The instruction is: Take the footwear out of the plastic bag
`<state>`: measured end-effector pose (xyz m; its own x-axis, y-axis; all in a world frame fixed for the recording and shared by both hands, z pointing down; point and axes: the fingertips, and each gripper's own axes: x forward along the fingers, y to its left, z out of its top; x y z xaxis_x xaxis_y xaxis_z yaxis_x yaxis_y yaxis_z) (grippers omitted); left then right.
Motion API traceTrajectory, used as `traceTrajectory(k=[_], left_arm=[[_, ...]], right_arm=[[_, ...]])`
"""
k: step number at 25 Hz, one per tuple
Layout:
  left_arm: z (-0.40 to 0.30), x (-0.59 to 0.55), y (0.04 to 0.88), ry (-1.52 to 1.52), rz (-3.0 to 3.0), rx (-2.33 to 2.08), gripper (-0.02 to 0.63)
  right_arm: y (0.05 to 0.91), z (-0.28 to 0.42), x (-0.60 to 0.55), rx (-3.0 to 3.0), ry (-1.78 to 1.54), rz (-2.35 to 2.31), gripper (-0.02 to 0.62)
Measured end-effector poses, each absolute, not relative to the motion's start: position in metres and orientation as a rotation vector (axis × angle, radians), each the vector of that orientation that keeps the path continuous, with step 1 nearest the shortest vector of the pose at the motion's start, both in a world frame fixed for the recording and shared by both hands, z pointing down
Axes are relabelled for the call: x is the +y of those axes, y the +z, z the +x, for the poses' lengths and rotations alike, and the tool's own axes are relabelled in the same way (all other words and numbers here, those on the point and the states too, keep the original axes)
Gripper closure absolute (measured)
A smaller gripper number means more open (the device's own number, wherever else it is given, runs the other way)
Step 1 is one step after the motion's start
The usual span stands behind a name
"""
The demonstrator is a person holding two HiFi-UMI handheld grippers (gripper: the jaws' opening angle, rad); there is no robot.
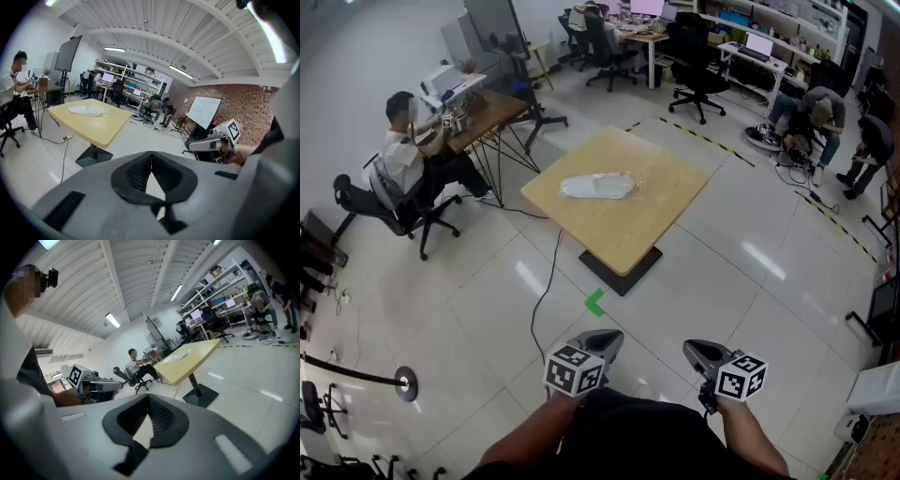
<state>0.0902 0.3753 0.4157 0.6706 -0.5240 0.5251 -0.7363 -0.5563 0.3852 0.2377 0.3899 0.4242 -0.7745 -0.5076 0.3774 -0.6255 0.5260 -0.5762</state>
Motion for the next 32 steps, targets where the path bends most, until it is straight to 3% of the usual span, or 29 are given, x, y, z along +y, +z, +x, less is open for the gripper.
traceTrajectory(k=[8,22,32], left_arm=[[0.121,0.367,0.425,0.519,2.289,-0.939,0.598],[0.096,0.277,0.436,0.514,2.269,-0.973,0.598],[-0.020,0.122,0.457,0.469,2.189,-1.105,0.598]], right_arm=[[0.430,0.271,0.366,-2.616,1.115,1.009,0.592],[0.449,0.258,0.292,-2.571,1.141,0.981,0.592],[0.460,0.193,0.157,-2.471,1.265,1.021,0.592]])
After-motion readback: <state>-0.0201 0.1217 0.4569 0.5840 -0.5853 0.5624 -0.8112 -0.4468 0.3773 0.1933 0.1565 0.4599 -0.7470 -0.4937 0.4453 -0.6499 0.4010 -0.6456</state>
